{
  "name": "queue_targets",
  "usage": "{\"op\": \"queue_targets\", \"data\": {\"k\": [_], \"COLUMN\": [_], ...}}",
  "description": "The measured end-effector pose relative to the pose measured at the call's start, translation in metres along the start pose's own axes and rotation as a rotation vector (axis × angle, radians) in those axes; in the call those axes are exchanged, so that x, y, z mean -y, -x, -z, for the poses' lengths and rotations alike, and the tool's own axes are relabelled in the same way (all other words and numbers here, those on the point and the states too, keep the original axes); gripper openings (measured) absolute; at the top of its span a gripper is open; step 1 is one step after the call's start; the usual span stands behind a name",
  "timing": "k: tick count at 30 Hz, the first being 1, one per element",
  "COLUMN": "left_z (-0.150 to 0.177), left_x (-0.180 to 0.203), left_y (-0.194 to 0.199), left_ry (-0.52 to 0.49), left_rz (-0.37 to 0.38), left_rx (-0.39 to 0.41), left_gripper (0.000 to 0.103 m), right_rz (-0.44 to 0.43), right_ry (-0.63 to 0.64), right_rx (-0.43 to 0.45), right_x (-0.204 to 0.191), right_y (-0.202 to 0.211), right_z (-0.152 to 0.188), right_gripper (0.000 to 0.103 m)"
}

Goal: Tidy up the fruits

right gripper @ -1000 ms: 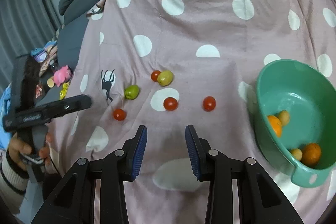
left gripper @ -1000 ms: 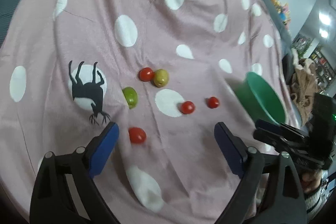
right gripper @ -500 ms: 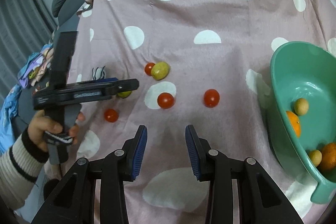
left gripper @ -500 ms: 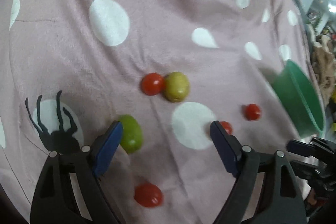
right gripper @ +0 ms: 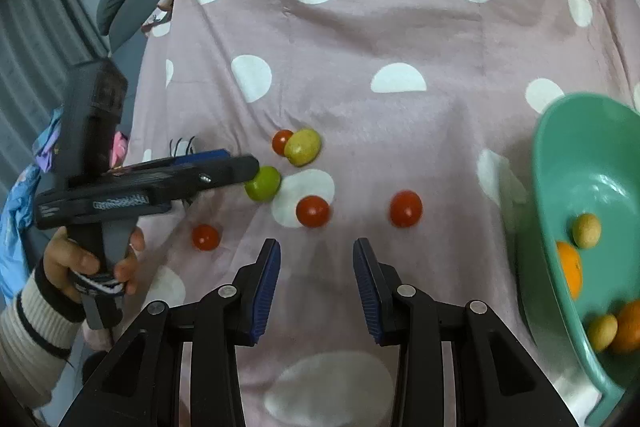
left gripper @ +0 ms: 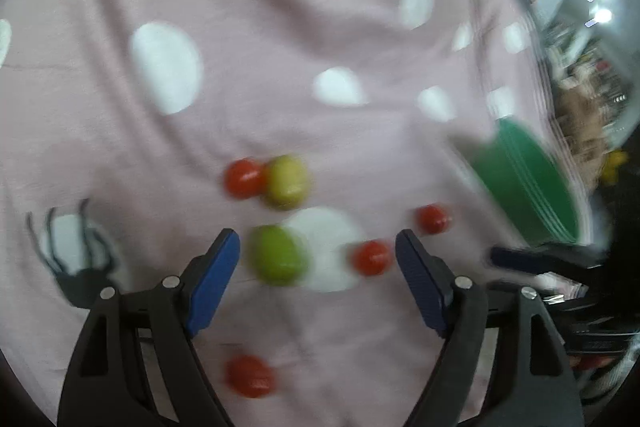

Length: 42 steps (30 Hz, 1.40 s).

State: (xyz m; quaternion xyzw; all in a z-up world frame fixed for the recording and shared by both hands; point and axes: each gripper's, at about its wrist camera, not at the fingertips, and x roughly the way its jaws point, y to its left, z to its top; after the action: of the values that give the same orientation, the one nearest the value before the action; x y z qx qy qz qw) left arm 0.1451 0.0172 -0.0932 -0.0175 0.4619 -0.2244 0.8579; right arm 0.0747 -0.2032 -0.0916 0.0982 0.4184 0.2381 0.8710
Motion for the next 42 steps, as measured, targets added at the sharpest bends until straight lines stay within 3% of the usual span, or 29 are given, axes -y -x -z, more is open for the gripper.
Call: {"op": "queue_targets", "data": {"k": [3, 8, 10, 14, 18, 22, 28, 34, 38, 42], "left_z": [0.000, 0.001, 0.000, -0.003, -0.004, -0.008, -0.015, -0.008, -0.006, -0.004], "left_x": [-0.010, -0.002, 0.001, -0.002, -0.010, -0.034, -0.051, -0.059, -0.061, -0.059], "left_y": [-0.014, -0.031, -0.037, -0.050, -0.048, -0.032, -0.008, 0.000, 0.004, 0.005], "left_ry": [-0.006, -0.043, -0.047, -0.037, -0.015, 0.070, 0.097, 0.118, 0.127, 0.126], "left_rz": [-0.047, -0.032, -0.060, -0.092, -0.094, -0.119, -0.152, -0.150, -0.147, -0.148], "left_rx": [-0.044, -0.100, -0.114, -0.149, -0.134, -0.071, 0.009, 0.024, 0.025, 0.021], "left_gripper": [0.079, 0.070, 0.064, 0.035, 0.034, 0.034, 0.034, 0.034, 0.034, 0.034], "right_rz": [-0.018, -0.010, 0.004, -0.001, -0.023, -0.036, -0.025, 0.043, 0.045, 0.043], "right_ry": [0.006, 0.035, 0.040, 0.044, 0.050, 0.059, 0.068, 0.079, 0.094, 0.107], "right_rx": [0.011, 0.008, 0.002, -0.005, -0.028, -0.060, -0.092, -0.137, -0.180, -0.163], "right_x": [-0.006, -0.011, -0.010, -0.008, -0.010, -0.013, -0.023, -0.027, -0.028, -0.030], "right_y": [-0.003, -0.011, -0.016, -0.026, -0.044, -0.070, -0.105, -0.139, -0.152, -0.155], "right_z": [-0.007, -0.014, -0.020, -0.032, -0.046, -0.061, -0.077, -0.085, -0.085, -0.084], "right_gripper": [0.038, 0.038, 0.038, 0.038, 0.038, 0.038, 0.038, 0.038, 0.039, 0.038]}}
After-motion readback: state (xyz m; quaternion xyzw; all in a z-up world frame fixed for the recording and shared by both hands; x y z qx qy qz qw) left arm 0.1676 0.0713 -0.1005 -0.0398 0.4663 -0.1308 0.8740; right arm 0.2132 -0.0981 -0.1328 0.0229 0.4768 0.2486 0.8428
